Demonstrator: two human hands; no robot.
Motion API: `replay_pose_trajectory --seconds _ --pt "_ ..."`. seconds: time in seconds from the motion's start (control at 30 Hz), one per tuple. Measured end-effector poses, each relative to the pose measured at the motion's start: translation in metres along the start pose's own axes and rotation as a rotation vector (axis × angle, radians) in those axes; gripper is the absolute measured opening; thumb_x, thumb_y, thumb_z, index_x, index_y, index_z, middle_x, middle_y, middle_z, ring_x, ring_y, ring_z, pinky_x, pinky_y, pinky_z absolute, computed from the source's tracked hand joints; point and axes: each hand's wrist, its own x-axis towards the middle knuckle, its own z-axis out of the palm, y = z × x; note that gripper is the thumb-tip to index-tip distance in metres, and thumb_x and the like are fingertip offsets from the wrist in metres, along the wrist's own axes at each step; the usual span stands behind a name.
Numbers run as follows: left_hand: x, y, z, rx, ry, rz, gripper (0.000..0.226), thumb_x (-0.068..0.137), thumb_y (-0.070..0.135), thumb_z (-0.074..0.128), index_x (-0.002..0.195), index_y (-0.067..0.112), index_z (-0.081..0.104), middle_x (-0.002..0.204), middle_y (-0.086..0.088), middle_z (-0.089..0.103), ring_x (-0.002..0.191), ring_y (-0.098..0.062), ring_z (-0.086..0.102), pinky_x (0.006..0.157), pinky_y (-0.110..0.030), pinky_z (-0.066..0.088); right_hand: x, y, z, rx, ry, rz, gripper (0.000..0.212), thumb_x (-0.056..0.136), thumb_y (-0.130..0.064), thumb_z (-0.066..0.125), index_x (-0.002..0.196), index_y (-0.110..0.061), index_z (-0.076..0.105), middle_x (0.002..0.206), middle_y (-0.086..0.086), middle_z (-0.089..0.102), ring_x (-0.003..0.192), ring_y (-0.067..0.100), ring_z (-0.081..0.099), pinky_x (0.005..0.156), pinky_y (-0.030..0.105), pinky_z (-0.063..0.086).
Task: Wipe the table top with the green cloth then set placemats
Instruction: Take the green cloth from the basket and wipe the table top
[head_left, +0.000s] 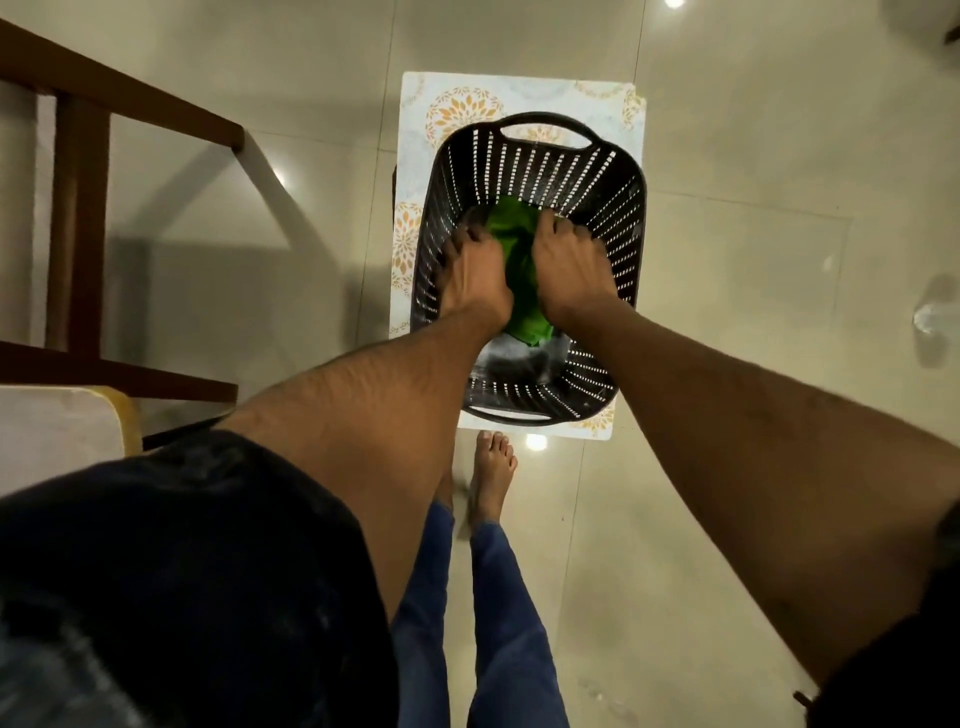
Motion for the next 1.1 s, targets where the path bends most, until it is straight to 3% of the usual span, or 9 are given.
replay_pose_trajectory --seconds 0.17,0.27,0.53,0.6,0.7,0.87,0.97,1.03,1.1 --pt "-0.017 0.004 -0.014 -0.167 -0.053 -0.045 0.014 0.095 -0.007 0.059 0.100 0.006 0.064 0.087 -0.005 0.052 0.082 -0.025 0.056 0.072 -0.031 0.047 -0.013 -0.006 -0.003 0.057 -0.090 0.052 0.041 0.095 -0.001 0.062 0.135 0.002 0.053 0.138 0.024 0.057 0.129 0.041 0.055 0.104 0.051 0.047" --pt "-0.039 0.003 -0.028 -0.301 -0.069 -0.075 0.025 0.095 -0.004 0.057 0.077 0.013 0.052 0.088 -0.012 0.063 0.079 -0.030 0.066 0.064 -0.040 0.056 -0.038 -0.001 -0.022 0.129 -0.093 0.050 0.029 0.097 -0.002 0.060 0.126 -0.002 0.062 0.135 0.023 0.055 0.126 0.041 0.053 0.101 0.049 0.048" --pt "-0.126 0.023 -0.098 -0.469 -0.120 0.052 0.026 0.092 0.020 0.067 0.075 0.027 0.048 0.077 0.005 0.054 0.073 -0.015 0.051 0.063 -0.032 0.043 -0.137 0.026 -0.105 0.394 -0.088 0.106 0.036 0.096 -0.016 0.055 0.132 -0.012 0.050 0.135 0.013 0.050 0.126 0.036 0.051 0.094 0.046 0.048" --pt "-0.148 0.044 -0.132 -0.518 -0.120 0.058 0.030 0.090 0.022 0.066 0.070 0.027 0.045 0.071 0.006 0.050 0.065 -0.011 0.047 0.061 -0.031 0.041 -0.167 0.027 -0.132 0.482 -0.106 0.200 0.061 0.099 -0.056 0.042 0.143 -0.014 0.042 0.132 0.010 0.052 0.126 0.034 0.052 0.092 0.043 0.046" --pt "-0.182 0.079 -0.188 -0.605 -0.081 0.084 0.025 0.086 0.012 0.061 0.070 0.024 0.046 0.067 0.005 0.050 0.061 -0.011 0.047 0.057 -0.028 0.043 -0.193 0.030 -0.148 0.722 -0.078 0.362 0.131 0.056 -0.108 -0.005 0.137 -0.017 0.042 0.122 0.011 0.059 0.119 0.033 0.059 0.087 0.039 0.043" --pt "-0.204 0.127 -0.280 -0.899 -0.070 0.031 0.024 0.064 0.035 0.068 0.062 0.019 0.050 0.058 -0.001 0.048 0.059 -0.018 0.047 0.059 -0.032 0.029 -0.203 0.025 -0.212 1.058 0.030 0.577 0.046 0.102 -0.063 0.049 0.119 -0.021 0.059 0.090 0.002 0.069 0.082 0.017 0.066 0.074 0.020 0.053" --pt "-0.199 0.142 -0.326 -1.161 -0.086 0.053 0.025 0.033 0.025 0.063 0.053 0.011 0.060 0.052 -0.009 0.057 0.051 -0.022 0.053 0.051 -0.025 0.037 -0.162 0.055 -0.209 1.101 0.189 0.450 0.071 0.089 -0.090 0.026 0.136 -0.047 0.058 0.099 -0.004 0.072 0.090 0.016 0.072 0.078 0.027 0.059" --pt "-0.190 0.142 -0.349 -1.311 -0.129 0.056 0.039 0.022 0.015 0.066 0.057 -0.001 0.071 0.061 -0.026 0.068 0.054 -0.028 0.065 0.054 -0.026 0.052 -0.136 0.069 -0.239 1.264 0.286 0.403 0.087 0.076 -0.099 0.041 0.113 -0.030 0.077 0.095 0.000 0.076 0.091 0.018 0.075 0.085 0.033 0.062" --pt "-0.175 0.133 -0.364 -1.411 -0.224 0.135 0.077 0.013 0.020 0.078 0.085 -0.009 0.079 0.090 -0.042 0.071 0.083 -0.050 0.072 0.085 -0.055 0.061 -0.158 0.057 -0.325 1.470 0.231 0.422 0.099 0.051 -0.104 0.060 0.092 -0.016 0.080 0.092 0.005 0.079 0.094 0.023 0.077 0.091 0.043 0.063"
